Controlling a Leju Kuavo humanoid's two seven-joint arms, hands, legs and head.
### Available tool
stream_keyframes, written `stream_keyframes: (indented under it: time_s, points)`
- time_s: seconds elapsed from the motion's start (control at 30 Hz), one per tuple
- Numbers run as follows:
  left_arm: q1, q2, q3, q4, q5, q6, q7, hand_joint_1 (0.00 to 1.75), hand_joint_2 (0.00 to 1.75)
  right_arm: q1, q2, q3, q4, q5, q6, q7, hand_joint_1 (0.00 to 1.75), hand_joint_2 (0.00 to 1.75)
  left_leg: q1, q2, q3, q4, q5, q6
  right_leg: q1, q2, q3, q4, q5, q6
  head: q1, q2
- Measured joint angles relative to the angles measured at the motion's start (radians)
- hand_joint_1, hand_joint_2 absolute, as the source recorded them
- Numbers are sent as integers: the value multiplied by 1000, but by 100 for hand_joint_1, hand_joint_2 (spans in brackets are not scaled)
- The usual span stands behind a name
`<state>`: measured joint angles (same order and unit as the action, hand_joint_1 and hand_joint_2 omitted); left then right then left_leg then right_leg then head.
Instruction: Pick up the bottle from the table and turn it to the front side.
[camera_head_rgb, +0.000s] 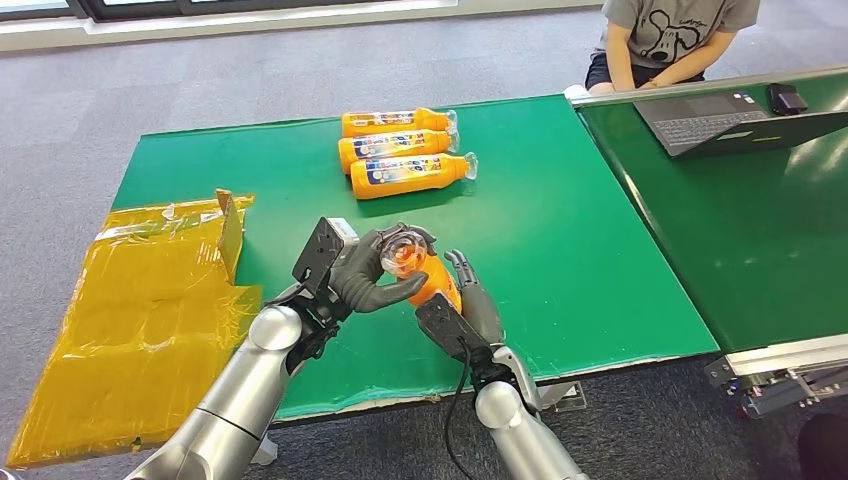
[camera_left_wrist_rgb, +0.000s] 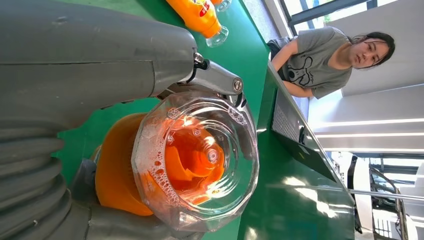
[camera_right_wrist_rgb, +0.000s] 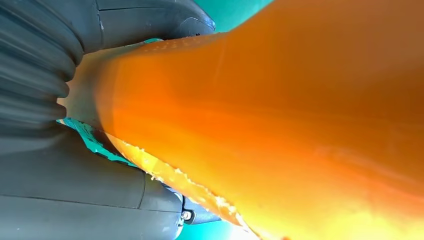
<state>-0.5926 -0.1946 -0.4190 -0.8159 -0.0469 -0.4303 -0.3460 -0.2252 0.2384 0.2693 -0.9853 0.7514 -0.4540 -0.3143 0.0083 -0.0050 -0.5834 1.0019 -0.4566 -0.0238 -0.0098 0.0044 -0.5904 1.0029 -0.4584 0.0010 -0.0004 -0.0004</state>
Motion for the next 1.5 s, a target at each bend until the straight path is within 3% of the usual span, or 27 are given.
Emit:
stream_keyframes:
  time_s: [0.47, 0.67, 0.8, 1.17, 1.5]
  points:
    - [0, 0, 34, 4, 51, 17, -5, 175, 175, -2, 0, 0, 0, 2, -1, 15, 0, 175, 0, 0, 0, 0, 0, 0, 0, 0, 0, 0, 0, 0, 0, 0]
    - [3, 1, 70, -11, 34, 111, -16, 175, 175, -1, -1, -2, 0, 2, -12, 17, 0, 175, 0, 0, 0, 0, 0, 0, 0, 0, 0, 0, 0, 0, 0, 0]
    - [3, 2, 82, -18, 27, 126, -18, 175, 175, -1, -1, -3, 0, 2, -13, 17, 0, 175, 0, 0, 0, 0, 0, 0, 0, 0, 0, 0, 0, 0, 0, 0]
    - [36, 15, 94, -163, -180, 410, -30, 175, 175, -1, -2, -11, 1, 2, -19, 17, 0, 175, 0, 0, 0, 0, 0, 0, 0, 0, 0, 0, 0, 0, 0, 0]
    - [73, 23, 94, -276, -493, 682, 11, 175, 175, -2, -2, -18, 25, 34, -42, 51, 0, 175, 0, 0, -1, 0, 0, 0, 0, 0, 0, 0, 0, 0, 0, 0]
